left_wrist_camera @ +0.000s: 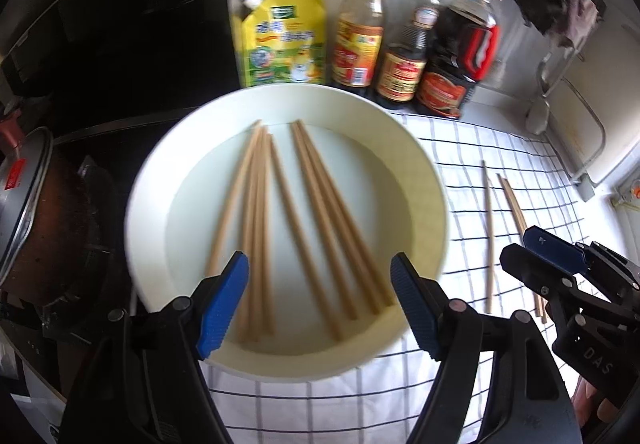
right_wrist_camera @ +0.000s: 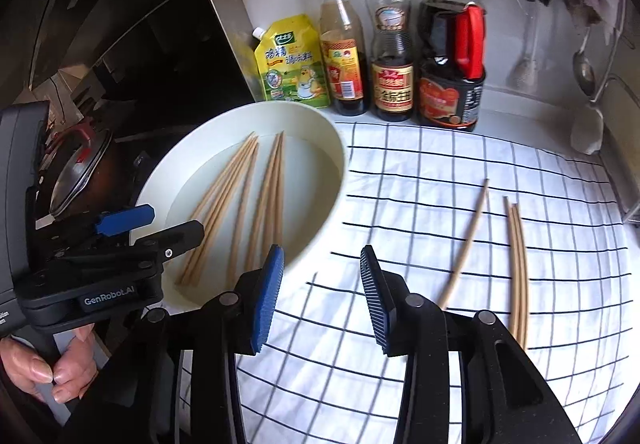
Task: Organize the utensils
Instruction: 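Move both open tools back over the remaining chopsticks on the cloth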
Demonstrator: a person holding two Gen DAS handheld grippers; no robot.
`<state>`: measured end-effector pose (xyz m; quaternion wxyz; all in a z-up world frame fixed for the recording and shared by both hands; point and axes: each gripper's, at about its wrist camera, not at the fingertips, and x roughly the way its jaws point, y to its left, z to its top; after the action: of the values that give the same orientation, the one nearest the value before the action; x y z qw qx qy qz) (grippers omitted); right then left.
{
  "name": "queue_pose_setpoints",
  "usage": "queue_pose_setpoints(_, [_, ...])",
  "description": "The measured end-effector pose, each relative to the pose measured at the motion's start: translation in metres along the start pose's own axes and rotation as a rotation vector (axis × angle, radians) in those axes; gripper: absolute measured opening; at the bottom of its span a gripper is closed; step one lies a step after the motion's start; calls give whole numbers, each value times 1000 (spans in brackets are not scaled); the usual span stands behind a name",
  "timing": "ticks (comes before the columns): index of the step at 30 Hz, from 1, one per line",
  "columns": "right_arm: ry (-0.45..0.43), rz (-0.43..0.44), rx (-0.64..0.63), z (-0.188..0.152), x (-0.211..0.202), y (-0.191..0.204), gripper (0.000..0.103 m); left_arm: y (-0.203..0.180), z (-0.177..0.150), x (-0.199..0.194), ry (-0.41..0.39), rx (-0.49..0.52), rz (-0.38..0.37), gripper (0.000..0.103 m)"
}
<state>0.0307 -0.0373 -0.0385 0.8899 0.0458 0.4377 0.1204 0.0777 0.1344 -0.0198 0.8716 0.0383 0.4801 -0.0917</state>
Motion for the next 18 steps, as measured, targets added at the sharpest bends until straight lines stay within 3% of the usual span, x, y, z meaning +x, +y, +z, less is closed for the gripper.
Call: queue_pose_setpoints(18, [-9,-81,141,-48,-54,-112,43,-123,-11,2,21,124,-65,75])
